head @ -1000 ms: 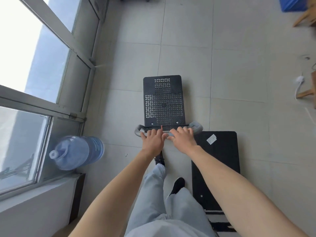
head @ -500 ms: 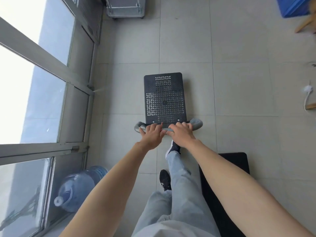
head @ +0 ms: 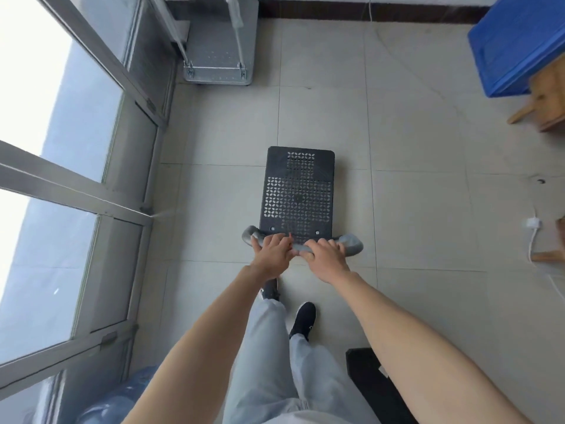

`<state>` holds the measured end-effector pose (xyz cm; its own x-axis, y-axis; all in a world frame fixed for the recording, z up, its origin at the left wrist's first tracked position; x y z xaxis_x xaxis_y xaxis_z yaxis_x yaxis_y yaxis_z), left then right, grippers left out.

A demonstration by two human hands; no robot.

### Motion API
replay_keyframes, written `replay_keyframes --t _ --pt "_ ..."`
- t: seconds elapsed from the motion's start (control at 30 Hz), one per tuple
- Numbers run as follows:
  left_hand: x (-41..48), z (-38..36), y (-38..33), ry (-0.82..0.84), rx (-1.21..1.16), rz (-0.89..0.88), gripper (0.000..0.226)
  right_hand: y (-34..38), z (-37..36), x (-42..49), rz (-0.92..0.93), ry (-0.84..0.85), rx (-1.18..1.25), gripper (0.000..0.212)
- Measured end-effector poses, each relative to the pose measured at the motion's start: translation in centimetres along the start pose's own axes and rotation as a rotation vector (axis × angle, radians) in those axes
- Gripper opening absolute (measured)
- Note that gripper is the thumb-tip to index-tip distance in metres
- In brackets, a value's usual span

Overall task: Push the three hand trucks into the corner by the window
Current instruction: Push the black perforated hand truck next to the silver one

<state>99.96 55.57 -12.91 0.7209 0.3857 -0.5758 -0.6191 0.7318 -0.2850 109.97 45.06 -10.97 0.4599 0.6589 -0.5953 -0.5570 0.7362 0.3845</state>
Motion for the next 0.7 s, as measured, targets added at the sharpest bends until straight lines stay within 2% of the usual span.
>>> replay_keyframes --t 0.27,0.7 --pt "11.5 9.7 -0.1 -0.038 0.072 -0.067 0.042 0.4 8.9 11.4 -0.068 -0.054 0.094 0.027" --pt "30.2 25.6 5.1 0.015 0.146 -0.057 0.05 7.0 23.2 31.9 -0.006 -0.076 0.112 0.034"
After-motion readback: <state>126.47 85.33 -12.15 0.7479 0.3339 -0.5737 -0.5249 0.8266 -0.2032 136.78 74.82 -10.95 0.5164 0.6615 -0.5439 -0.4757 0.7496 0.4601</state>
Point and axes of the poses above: each hand's wrist, its own x-axis towards the middle knuckle, its own z-axis out of the back of the hand, y = z × x, the point moved 7 cm from there along x, towards the middle knuckle, and after that the axes turned 9 degrees about x, right-handed, at the moved point
